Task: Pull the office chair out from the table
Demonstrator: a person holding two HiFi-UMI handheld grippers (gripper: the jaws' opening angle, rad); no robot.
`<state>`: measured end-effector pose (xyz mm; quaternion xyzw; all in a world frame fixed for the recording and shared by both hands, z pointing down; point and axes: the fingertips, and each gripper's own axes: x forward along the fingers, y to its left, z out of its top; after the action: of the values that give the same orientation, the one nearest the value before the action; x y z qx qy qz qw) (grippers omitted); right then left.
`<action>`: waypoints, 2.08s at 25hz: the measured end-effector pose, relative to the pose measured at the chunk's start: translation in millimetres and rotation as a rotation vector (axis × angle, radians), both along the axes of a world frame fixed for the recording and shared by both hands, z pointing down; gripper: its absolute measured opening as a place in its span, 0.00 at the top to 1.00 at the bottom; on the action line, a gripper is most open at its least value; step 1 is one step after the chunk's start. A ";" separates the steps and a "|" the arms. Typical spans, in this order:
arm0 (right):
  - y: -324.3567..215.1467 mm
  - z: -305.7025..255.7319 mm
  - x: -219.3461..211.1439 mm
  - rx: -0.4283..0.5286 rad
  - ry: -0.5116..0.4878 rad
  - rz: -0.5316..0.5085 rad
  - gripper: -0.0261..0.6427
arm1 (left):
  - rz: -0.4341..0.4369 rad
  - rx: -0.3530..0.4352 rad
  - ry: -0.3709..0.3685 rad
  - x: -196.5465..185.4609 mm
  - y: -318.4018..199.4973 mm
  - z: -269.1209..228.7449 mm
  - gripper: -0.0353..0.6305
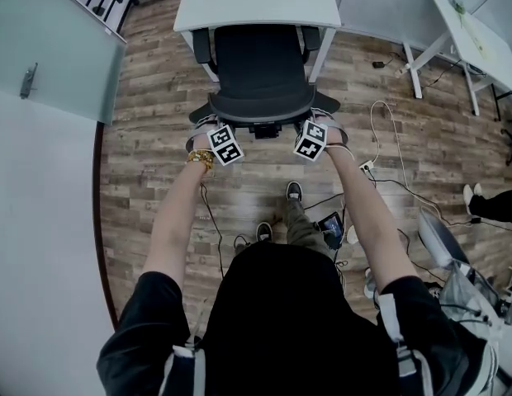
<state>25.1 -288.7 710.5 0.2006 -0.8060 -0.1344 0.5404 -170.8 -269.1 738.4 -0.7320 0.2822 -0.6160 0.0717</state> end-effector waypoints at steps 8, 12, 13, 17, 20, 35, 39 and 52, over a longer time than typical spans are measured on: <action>15.9 1.2 -2.5 0.009 -0.004 0.013 0.78 | 0.006 0.016 -0.011 -1.6 13.6 1.9 0.72; 26.2 -0.5 -7.1 0.005 -0.002 0.014 0.78 | 0.009 0.014 -0.013 -6.3 23.2 0.9 0.72; 29.9 -0.3 -7.1 0.006 -0.002 0.015 0.78 | 0.009 0.014 -0.014 -6.2 26.5 1.4 0.72; 43.0 2.8 -9.0 0.009 -0.003 0.020 0.78 | 0.015 0.020 -0.017 -8.5 38.4 2.6 0.72; 51.4 2.6 -9.7 0.014 -0.005 0.020 0.78 | 0.020 0.027 -0.021 -9.5 46.1 2.5 0.72; 83.6 2.3 -20.1 0.017 -0.007 0.035 0.78 | 0.029 0.036 -0.030 -20.0 74.7 2.9 0.72; 92.3 2.3 -22.5 0.021 -0.009 0.038 0.78 | 0.033 0.045 -0.032 -22.1 82.4 3.0 0.72; 116.2 3.5 -21.0 0.033 -0.020 0.046 0.78 | 0.042 0.063 -0.037 -20.6 103.8 3.0 0.72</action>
<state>4.1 -172.5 713.9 0.2292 -0.8043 -0.1331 0.5318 -191.5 -165.3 741.5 -0.7236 0.2846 -0.6186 0.1126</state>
